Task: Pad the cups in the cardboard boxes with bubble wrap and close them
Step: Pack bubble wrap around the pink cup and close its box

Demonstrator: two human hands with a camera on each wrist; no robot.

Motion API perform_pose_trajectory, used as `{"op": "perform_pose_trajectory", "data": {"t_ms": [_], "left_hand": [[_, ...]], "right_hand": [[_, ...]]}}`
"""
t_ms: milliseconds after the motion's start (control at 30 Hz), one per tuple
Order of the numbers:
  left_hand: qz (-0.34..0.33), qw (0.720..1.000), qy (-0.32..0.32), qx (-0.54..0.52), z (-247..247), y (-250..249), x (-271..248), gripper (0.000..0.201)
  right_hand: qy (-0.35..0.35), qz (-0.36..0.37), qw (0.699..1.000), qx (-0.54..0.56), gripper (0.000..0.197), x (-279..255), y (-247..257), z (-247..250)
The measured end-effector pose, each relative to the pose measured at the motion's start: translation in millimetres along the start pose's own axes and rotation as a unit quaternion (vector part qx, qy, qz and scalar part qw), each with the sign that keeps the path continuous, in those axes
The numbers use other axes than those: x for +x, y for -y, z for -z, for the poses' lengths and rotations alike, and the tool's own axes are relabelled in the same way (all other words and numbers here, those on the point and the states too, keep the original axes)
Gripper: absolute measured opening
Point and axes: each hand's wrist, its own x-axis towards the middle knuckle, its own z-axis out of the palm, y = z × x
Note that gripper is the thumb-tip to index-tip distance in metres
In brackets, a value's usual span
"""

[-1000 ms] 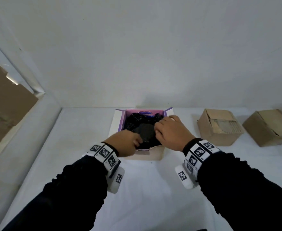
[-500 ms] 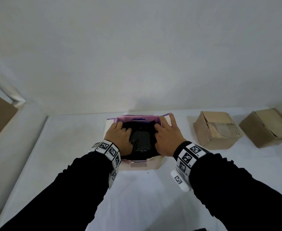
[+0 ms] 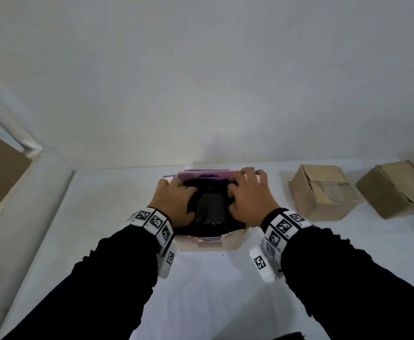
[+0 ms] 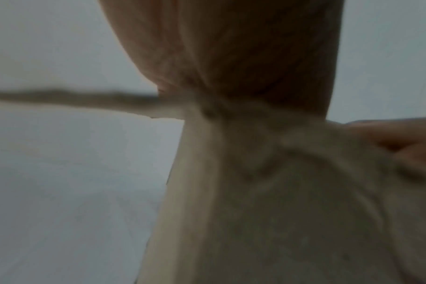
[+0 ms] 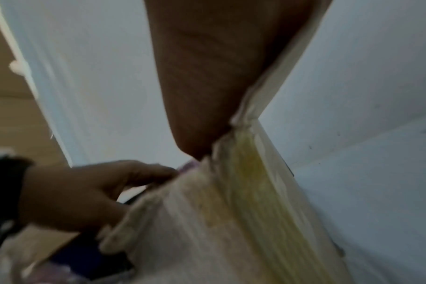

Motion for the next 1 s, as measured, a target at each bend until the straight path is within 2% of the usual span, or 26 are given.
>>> {"op": "perform_pose_trajectory", "data": {"t_ms": [67, 133, 167, 233, 300, 367, 400, 467, 533, 600, 667, 733, 800, 900, 1000], "left_hand": [[0.017, 0.994, -0.094, -0.054, 3, 7, -10, 0.054], [0.096, 0.981, -0.159, -0.055, 2, 15, -25, 0.057], [0.148, 0.976, -0.151, -0.054, 1, 19, -33, 0.064], [0.236, 0.961, -0.094, -0.106, 0, 28, -46, 0.080], [0.258, 0.928, -0.091, -0.254, 6, 31, -56, 0.080], [0.217, 0.897, -0.147, -0.356, 15, 22, -61, 0.065], [0.187, 0.894, -0.165, -0.371, 18, 14, -62, 0.057], [0.129, 0.911, -0.161, -0.358, 17, -1, -63, 0.046], [0.098, 0.939, -0.133, -0.303, 6, -7, -61, 0.040], [0.108, 0.946, -0.112, -0.284, -3, -7, -59, 0.050], [0.104, 0.954, -0.125, -0.252, -8, -6, -57, 0.053], [0.081, 0.972, -0.140, -0.173, -11, -4, -53, 0.048], [0.105, 0.978, -0.118, -0.135, -7, 0, -46, 0.051], [0.148, 0.970, -0.041, -0.188, -6, 9, -31, 0.063], [0.156, 0.954, 0.002, -0.256, -8, 13, -21, 0.058]], "right_hand": [[-0.110, -0.073, 0.987, 0.091, 0.043, -7, -10, 1], [-0.166, -0.158, 0.947, 0.224, 0.057, -18, -18, 2], [-0.156, -0.207, 0.916, 0.306, 0.061, -23, -21, 3], [-0.118, -0.274, 0.848, 0.438, 0.053, -31, -22, 0], [-0.146, -0.273, 0.810, 0.498, 0.033, -36, -19, -5], [-0.189, -0.238, 0.805, 0.509, 0.017, -38, -8, -7], [-0.200, -0.214, 0.815, 0.500, 0.011, -38, -2, -7], [-0.199, -0.172, 0.846, 0.463, 0.004, -39, 9, -11], [-0.183, -0.143, 0.875, 0.426, 0.009, -41, 14, -20], [-0.180, -0.123, 0.896, 0.386, 0.015, -44, 13, -30], [-0.185, -0.111, 0.907, 0.362, 0.024, -45, 10, -34], [-0.189, -0.105, 0.896, 0.388, 0.029, -43, 6, -34], [-0.168, -0.121, 0.876, 0.435, 0.032, -35, 0, -29], [-0.071, -0.182, 0.844, 0.500, 0.044, -15, -13, -24], [0.027, -0.236, 0.772, 0.589, 0.055, 6, -22, -19]]}}
